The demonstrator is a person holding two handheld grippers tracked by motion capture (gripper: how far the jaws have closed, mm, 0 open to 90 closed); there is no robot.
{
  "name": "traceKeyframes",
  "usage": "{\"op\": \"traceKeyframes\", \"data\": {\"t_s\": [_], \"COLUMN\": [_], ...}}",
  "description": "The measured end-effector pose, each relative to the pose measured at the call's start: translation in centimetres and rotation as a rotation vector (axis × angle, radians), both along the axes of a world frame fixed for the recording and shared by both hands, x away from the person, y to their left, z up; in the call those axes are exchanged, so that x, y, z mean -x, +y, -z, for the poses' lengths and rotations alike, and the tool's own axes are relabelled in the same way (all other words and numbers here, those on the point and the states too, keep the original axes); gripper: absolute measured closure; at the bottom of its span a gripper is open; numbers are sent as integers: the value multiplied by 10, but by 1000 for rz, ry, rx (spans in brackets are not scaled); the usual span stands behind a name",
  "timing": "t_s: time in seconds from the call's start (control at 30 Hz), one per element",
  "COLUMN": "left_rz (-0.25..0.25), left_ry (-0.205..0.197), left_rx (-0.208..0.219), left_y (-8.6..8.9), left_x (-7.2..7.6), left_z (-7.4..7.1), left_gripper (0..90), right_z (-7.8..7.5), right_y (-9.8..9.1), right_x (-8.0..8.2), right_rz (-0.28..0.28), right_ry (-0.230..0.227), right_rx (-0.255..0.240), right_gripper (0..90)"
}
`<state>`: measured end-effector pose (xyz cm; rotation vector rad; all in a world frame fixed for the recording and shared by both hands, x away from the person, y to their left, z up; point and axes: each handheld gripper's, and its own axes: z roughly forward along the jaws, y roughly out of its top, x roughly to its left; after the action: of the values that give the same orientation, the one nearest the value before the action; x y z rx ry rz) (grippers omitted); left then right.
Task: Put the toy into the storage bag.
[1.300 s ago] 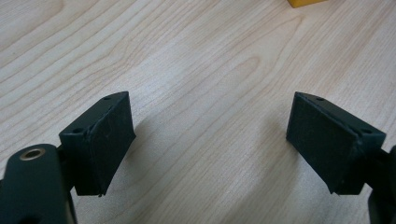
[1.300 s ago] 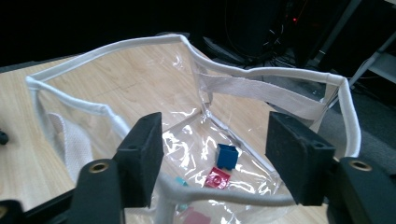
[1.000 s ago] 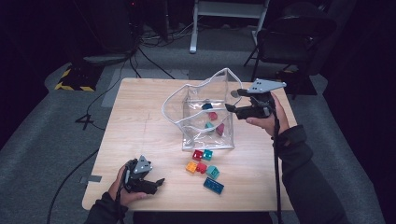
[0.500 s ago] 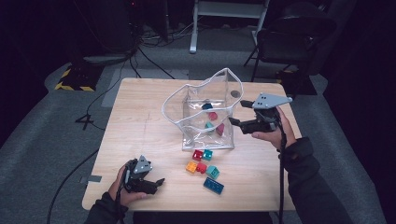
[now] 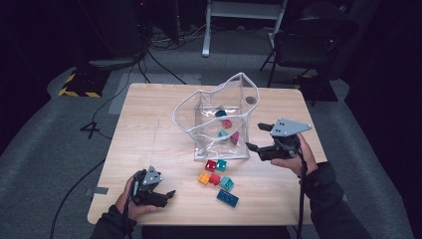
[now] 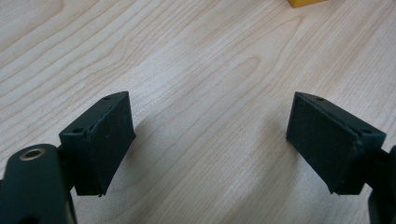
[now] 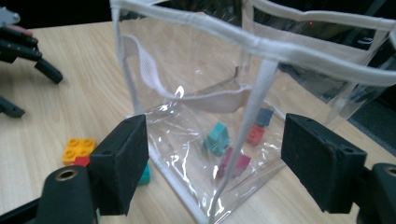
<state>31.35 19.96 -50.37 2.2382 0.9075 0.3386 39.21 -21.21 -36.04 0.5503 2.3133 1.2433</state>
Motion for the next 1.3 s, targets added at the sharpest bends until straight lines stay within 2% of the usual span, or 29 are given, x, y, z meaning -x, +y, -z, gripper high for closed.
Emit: {"op": "traceKeyframes", "data": {"t_s": [0.2,0.4,0.73,0.97,1.03,1.3], "left_rz": [0,0,0,0,0,0], "left_ry": [1,1,2,1,1,2], "left_rx": [0,0,1,0,0,1], "left_y": [0,0,0,0,0,0], "left_x": [0,0,0,0,0,0], "left_z": [0,0,0,0,0,0], "left_gripper": [153,153,152,153,153,153], "right_z": [16,31,59,84,90,104], "right_y": [3,8,24,35,37,43], "right_x": [16,29,51,52,51,48], "right_rz": [-30,-73,-156,-175,-175,-184], "right_ry": [4,29,80,140,145,186], "right_rx": [22,26,66,93,114,109], "right_gripper": [238,237,236,237,237,238]}}
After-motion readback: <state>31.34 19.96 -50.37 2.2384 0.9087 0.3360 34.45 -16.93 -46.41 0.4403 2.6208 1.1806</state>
